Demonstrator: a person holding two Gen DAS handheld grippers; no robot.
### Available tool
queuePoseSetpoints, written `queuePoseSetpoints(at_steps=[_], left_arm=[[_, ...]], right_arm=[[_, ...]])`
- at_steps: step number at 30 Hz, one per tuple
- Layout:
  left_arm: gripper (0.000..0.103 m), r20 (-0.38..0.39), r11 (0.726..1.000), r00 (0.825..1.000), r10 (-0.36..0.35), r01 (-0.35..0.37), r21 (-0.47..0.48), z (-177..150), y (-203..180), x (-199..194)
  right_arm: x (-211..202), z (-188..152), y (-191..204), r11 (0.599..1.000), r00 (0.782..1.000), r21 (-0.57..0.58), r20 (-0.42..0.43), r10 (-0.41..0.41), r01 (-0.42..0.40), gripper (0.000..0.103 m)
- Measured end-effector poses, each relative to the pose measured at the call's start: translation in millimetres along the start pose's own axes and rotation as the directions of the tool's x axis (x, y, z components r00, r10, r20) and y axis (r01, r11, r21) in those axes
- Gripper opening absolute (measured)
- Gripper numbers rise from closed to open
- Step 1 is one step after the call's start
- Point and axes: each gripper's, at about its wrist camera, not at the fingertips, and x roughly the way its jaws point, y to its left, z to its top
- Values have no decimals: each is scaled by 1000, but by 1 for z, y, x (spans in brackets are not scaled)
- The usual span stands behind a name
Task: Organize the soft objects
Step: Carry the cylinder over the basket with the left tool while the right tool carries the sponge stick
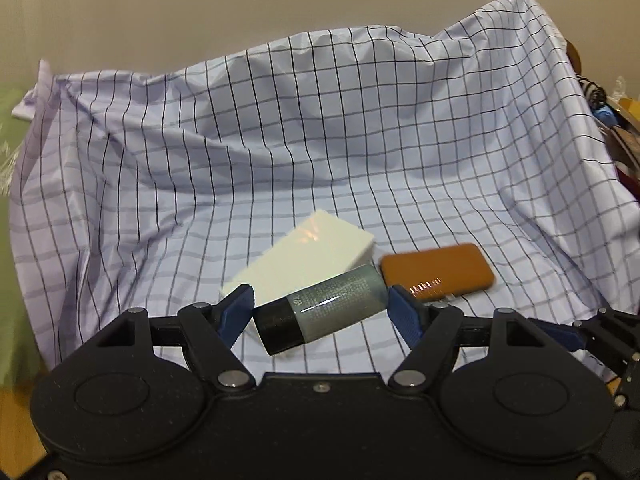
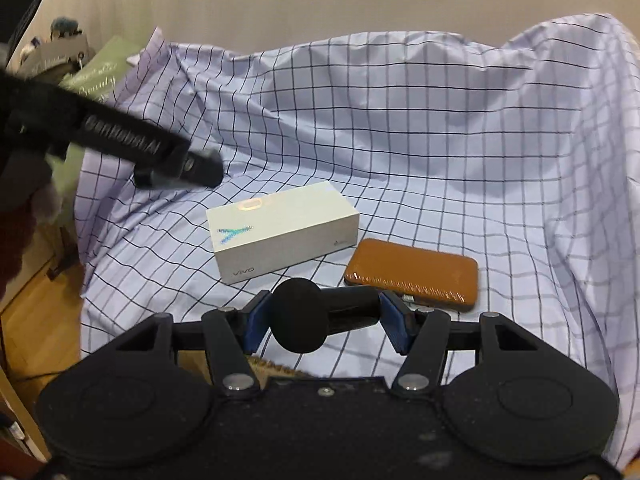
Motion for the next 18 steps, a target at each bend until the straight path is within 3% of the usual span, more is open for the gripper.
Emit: queuePoseSetpoints(at_steps=[18], left_arm=[[68, -67, 994, 998, 2, -10, -106, -91, -27, -44]], right_arm=[[-95, -63, -4, 985, 998, 172, 62, -31, 20, 58]])
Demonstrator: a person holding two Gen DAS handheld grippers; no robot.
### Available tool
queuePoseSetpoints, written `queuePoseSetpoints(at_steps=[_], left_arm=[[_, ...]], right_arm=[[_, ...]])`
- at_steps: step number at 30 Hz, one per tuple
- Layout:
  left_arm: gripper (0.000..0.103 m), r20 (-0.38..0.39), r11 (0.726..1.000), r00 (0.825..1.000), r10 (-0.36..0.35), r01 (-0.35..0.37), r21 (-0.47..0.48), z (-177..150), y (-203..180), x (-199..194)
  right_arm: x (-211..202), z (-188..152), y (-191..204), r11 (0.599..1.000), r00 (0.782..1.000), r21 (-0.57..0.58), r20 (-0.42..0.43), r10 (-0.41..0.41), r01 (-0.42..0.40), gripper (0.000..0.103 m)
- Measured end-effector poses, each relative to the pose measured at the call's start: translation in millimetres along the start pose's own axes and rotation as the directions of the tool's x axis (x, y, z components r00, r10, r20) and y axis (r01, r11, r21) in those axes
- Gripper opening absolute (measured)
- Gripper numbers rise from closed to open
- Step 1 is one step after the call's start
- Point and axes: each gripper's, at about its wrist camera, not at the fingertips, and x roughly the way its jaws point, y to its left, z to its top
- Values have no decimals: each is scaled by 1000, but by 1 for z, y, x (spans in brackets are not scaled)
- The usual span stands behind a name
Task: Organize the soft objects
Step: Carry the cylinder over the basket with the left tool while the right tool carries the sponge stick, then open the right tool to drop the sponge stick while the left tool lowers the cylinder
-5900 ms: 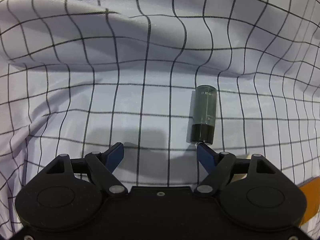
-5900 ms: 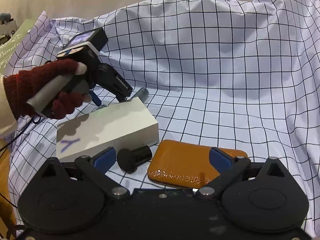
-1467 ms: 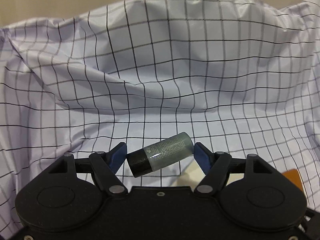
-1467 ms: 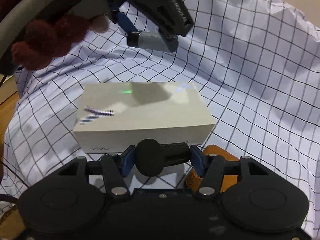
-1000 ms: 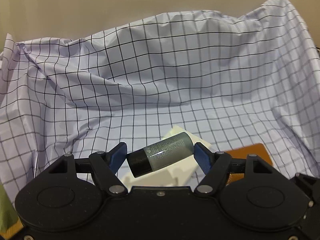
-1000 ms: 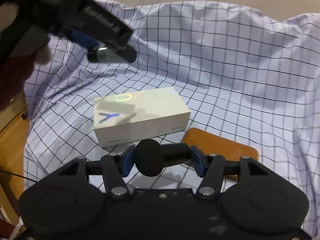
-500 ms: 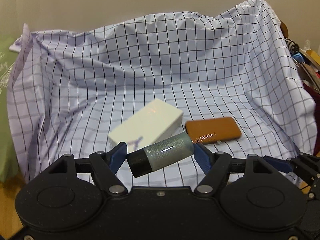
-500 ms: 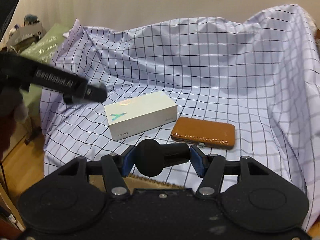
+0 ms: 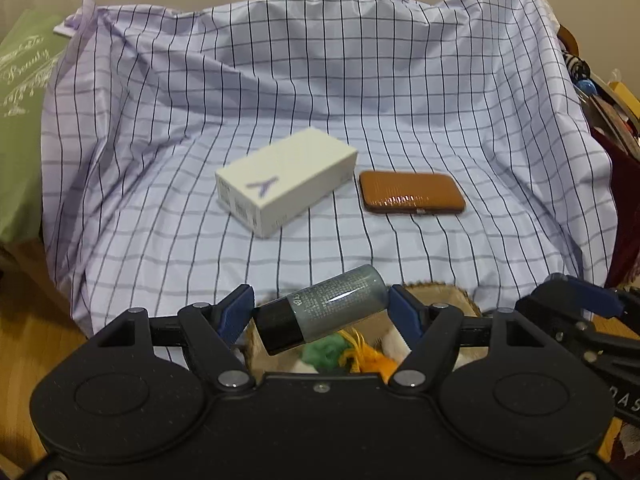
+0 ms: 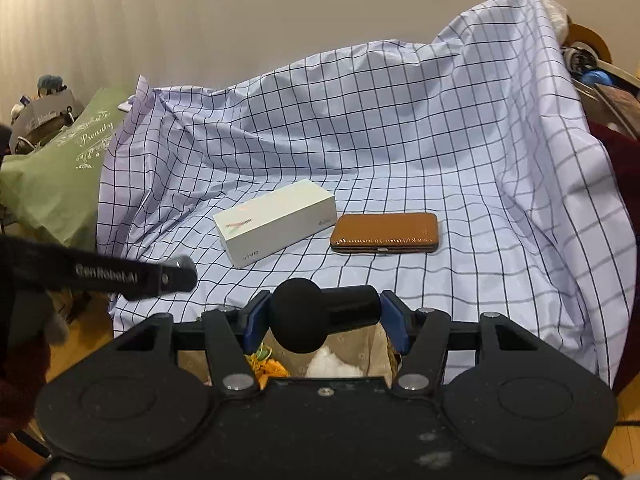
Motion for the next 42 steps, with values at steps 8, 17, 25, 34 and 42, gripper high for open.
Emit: queuePoseSetpoints(at_steps=[8, 17, 25, 34, 42], left_arm=[[68, 2, 1000, 1000, -4, 4, -11, -33, -14, -15], [68, -42, 996, 999, 9, -12, -87, -64, -6, -9], [68, -56, 994, 998, 29, -34, -103, -79, -4, -7], [68, -55, 995, 997, 45, -50, -89, -84, -7, -7], [68, -55, 995, 997, 47, -52, -91, -85, -6, -8]], right_arm=[[-23, -13, -7, 998, 1000, 62, 11, -3, 3, 58], [-12, -26, -3, 996, 997, 82, -77, -30, 36, 58], [1, -38, 3, 996, 986, 69, -156, -53, 64, 58], [4, -39, 4, 996, 983, 68, -176, -51, 64, 58], [4, -39, 6, 997, 985, 67, -170, -32, 44, 59]])
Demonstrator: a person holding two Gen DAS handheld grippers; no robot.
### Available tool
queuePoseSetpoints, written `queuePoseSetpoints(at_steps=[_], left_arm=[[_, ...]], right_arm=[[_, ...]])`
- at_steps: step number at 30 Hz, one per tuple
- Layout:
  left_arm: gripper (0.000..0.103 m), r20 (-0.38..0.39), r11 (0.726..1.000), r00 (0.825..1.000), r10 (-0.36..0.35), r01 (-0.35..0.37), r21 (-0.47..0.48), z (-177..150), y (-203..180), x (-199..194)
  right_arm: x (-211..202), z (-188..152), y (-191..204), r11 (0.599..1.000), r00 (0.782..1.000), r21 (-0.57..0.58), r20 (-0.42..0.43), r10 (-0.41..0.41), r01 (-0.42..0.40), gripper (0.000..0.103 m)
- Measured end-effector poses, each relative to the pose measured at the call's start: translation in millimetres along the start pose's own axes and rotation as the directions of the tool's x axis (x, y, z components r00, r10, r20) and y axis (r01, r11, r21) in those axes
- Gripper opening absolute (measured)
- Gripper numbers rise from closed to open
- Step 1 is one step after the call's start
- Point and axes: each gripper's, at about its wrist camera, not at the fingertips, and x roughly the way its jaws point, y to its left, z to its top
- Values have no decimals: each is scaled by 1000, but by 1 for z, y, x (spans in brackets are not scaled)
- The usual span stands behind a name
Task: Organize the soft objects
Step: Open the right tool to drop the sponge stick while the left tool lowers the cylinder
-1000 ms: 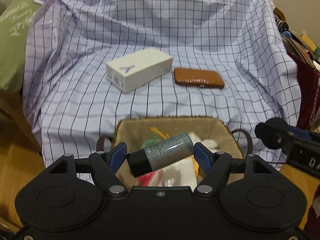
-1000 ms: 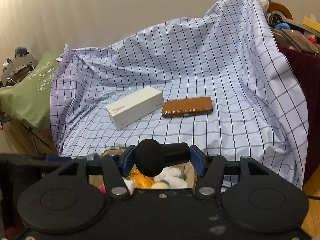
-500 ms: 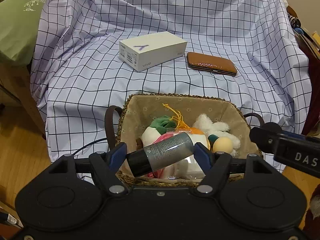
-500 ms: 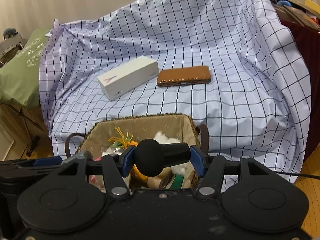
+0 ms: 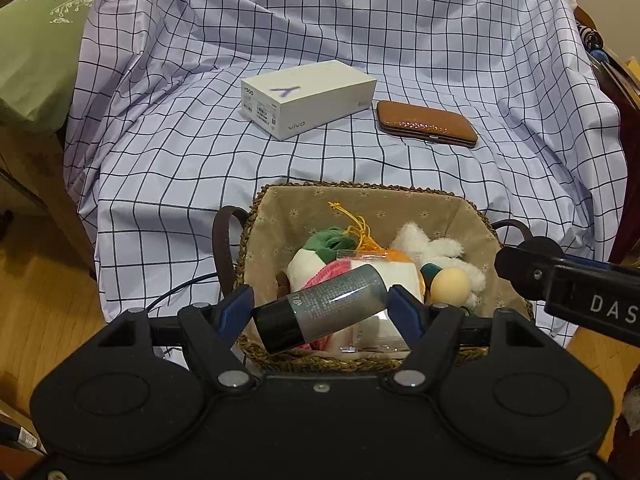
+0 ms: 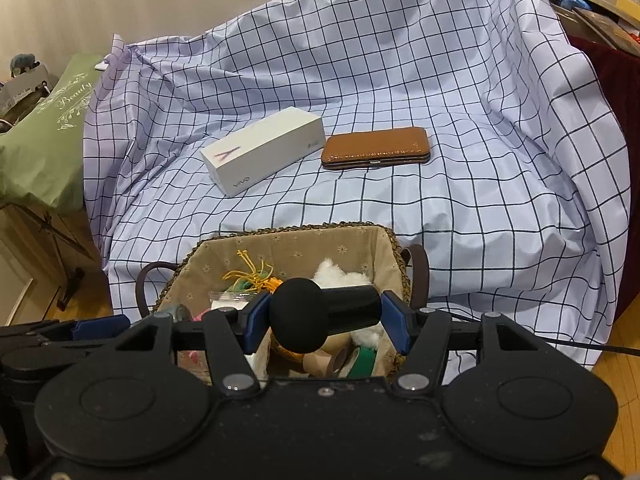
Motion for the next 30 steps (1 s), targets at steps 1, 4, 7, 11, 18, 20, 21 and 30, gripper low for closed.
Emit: queuePoseSetpoints(at_steps=[1, 4, 7, 11, 18, 20, 21, 30], left_arm=[[68, -1, 1000, 1000, 0, 0, 0, 0, 0, 0], [68, -2, 1000, 1000, 0, 0, 0, 0, 1, 1], [68, -2, 1000, 1000, 0, 0, -1, 0, 0, 0], [68, -2, 1000, 1000, 0, 0, -1, 0, 1, 1], [68, -9, 1000, 1000, -9, 9, -3, 7, 3, 5], [68, -8, 1000, 1000, -11, 11, 3, 13, 3, 8], [68, -5, 1000, 1000, -7, 7, 8, 17, 2, 9], [69, -10, 999, 1000, 26, -26, 25, 45, -5, 32]], right_arm=[[-1, 0, 0, 1000, 1000, -1, 3, 3, -3, 59], [-2, 0, 0, 1000, 1000, 0, 11, 13, -13, 60], [-4, 1, -1, 1000, 1000, 6, 16, 15, -15, 63], [-4, 0, -2, 1000, 1000, 15, 18, 8, -8, 63], [-3, 0, -4, 999, 1000, 34, 14, -14, 14, 63], [-3, 0, -5, 999, 1000, 39, 11, -19, 18, 63], [-3, 0, -5, 999, 1000, 44, 9, -22, 22, 63], [-3, -1, -6, 998, 999, 46, 12, -34, 33, 63]])
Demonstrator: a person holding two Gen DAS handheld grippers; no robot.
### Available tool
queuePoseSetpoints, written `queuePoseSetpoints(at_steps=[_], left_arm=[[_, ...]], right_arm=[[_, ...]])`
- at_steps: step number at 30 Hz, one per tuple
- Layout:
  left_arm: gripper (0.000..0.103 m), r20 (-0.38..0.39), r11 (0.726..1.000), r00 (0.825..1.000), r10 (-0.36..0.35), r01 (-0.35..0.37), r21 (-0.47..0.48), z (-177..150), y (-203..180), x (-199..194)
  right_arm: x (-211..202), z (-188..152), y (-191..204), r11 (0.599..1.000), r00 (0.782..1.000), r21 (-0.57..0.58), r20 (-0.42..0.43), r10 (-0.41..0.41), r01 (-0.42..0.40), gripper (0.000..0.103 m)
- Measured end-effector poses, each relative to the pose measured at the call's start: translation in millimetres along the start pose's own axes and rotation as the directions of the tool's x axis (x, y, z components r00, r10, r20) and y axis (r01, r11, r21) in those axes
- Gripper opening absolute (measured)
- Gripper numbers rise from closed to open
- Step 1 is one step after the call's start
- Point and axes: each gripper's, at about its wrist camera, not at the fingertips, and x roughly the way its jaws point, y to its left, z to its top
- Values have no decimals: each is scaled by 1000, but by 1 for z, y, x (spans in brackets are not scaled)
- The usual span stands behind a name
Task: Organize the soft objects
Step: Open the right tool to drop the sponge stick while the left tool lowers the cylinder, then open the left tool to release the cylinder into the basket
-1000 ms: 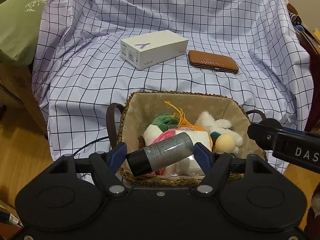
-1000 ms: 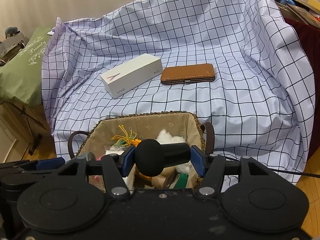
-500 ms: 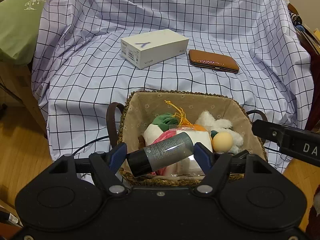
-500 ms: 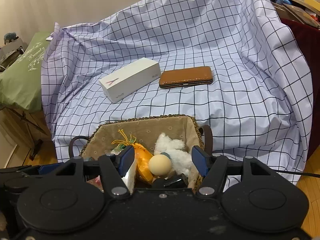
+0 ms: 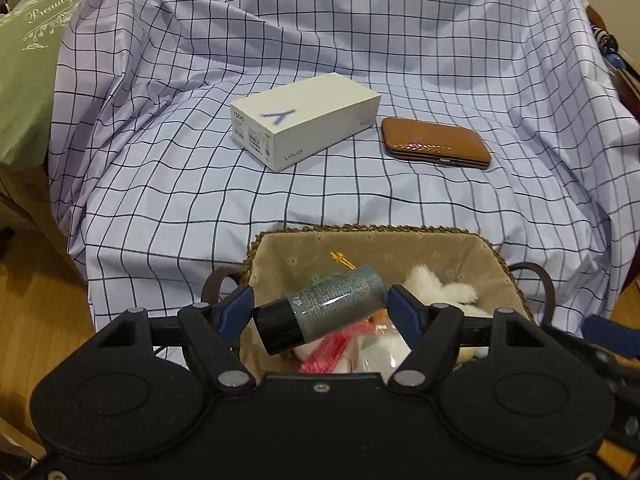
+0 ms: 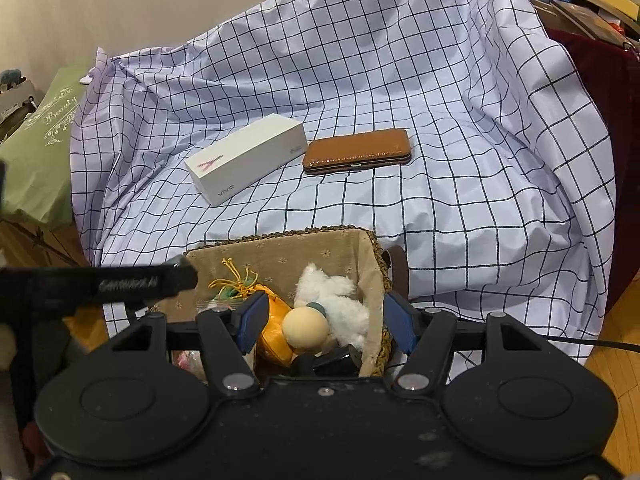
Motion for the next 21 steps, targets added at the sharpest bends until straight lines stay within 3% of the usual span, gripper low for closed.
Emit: queuePoseSetpoints(at_steps=[17, 21], left_arm=[[70, -6, 1000, 1000, 9, -10, -30, -10, 5, -3], [77, 13, 999, 1000, 24, -24, -27, -15, 4, -10]], right_arm=[[-1, 0, 1, 1000, 1000, -19, 5, -21, 21, 65], [-2, 0, 2, 999, 999, -28, 8, -45, 45, 68]])
